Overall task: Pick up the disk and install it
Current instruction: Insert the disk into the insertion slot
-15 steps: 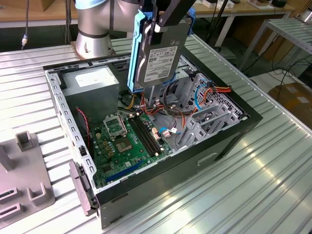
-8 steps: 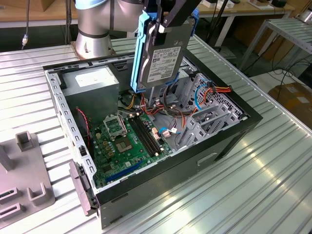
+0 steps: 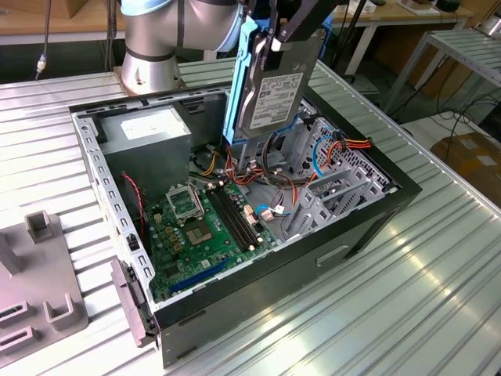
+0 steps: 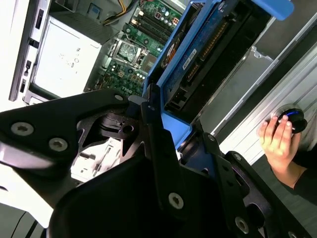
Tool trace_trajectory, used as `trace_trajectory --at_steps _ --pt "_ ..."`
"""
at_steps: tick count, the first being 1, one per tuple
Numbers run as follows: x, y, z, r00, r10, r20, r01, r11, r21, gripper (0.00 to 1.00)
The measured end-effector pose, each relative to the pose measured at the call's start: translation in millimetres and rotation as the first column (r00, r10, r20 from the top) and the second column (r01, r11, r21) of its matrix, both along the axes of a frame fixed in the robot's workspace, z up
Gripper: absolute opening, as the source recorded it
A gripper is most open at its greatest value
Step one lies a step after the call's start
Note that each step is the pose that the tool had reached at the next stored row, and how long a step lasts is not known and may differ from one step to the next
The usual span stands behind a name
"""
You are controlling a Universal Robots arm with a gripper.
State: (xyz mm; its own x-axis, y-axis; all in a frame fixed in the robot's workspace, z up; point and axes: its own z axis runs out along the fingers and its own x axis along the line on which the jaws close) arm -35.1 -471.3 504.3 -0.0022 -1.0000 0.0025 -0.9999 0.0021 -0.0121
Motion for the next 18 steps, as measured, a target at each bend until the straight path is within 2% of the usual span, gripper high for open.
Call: trace_trajectory --at_steps 14,16,18 --pt "2.6 -0.2 0.0 1.0 0.0 0.0 0.0 1.0 0.0 0.37" --pt "2.6 -1.6 -0.4 1.0 0.0 0.0001 0.0 1.0 0.0002 0.37" --pt "2.6 -5.8 -0.8 1.0 0.0 -0.0001 0.0 1.0 -0.0002 0.37"
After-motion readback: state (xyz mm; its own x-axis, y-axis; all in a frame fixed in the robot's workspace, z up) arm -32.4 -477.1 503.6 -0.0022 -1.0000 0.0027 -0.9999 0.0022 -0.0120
